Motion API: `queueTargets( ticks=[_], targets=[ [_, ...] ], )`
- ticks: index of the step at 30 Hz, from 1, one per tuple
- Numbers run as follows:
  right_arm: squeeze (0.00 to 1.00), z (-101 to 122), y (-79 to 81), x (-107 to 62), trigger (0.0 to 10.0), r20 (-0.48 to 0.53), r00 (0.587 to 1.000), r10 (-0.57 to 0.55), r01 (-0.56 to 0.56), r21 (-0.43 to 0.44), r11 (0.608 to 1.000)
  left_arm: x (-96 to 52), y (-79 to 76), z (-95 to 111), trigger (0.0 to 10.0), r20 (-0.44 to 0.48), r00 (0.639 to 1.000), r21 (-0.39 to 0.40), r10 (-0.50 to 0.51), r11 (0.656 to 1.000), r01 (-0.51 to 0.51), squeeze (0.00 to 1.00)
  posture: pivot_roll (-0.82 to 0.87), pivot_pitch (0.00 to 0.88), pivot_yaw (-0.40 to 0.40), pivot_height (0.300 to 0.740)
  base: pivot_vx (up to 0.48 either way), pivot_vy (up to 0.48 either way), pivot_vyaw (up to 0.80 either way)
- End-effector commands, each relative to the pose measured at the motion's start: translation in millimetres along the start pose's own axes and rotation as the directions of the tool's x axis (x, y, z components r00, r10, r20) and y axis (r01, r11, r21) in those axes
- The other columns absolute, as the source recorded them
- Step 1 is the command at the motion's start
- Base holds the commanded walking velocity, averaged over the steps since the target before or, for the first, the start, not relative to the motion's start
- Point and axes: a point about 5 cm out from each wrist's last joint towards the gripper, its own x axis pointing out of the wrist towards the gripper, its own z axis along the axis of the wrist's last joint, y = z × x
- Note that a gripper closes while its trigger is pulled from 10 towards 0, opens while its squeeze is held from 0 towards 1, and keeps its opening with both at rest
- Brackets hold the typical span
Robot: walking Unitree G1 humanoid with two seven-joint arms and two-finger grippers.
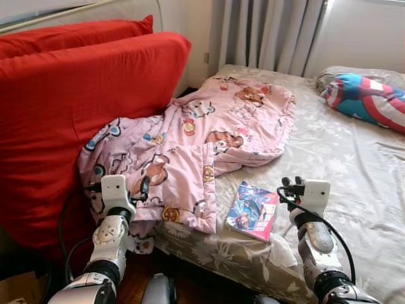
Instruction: Clean up the room
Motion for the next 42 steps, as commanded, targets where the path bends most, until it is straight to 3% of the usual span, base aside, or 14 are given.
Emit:
queueTargets(
  ticks=[1, 6, 11, 35, 42],
  targets=[
    [0.00, -3.0, -0.4, -0.8, 10.0, -0.021, 1.000, -0.005, 0.005, 0.007, 1.000, 1.9, -0.8, 1.4, 10.0, -0.009, 1.000, 0.003, -0.009, 1.000, 0.010, 0.00, -0.03, 0.000, -0.014, 0.618, 0.000, 0.000, 0.00],
    [0.00, -4.2, 0.0, -0.8, 10.0, -0.032, 0.999, -0.004, 0.004, 0.010, 1.000, 1.8, -0.7, 1.0, 10.0, -0.011, 1.000, 0.004, -0.010, 1.000, 0.010, 0.00, -0.03, 0.000, -0.014, 0.618, 0.000, 0.000, 0.00],
    [0.00, -3.1, 0.2, -0.7, 10.0, -0.021, 1.000, -0.004, 0.004, -0.001, 1.000, 1.6, -0.7, 0.6, 10.0, -0.014, 1.000, 0.004, -0.011, 1.000, 0.011, 0.00, -0.03, 0.000, -0.014, 0.589, 0.000, 0.000, 0.00],
    [0.00, -9.2, 2.4, -3.5, 10.0, -0.051, 0.999, 0.016, -0.016, 0.007, 1.000, 2.1, -0.5, 0.2, 10.0, -0.025, 1.000, 0.015, -0.009, 1.000, 0.010, 0.00, -0.03, 0.000, -0.011, 0.589, 0.000, 0.000, 0.00],
    [0.00, -8.6, 3.7, -4.0, 10.0, -0.044, 0.998, 0.047, -0.048, -0.032, 0.998, 2.2, -0.4, 0.2, 10.0, -0.027, 1.000, 0.018, -0.009, 1.000, 0.010, 0.00, -0.03, 0.000, -0.011, 0.589, 0.139, 0.000, 0.28]
  ],
)
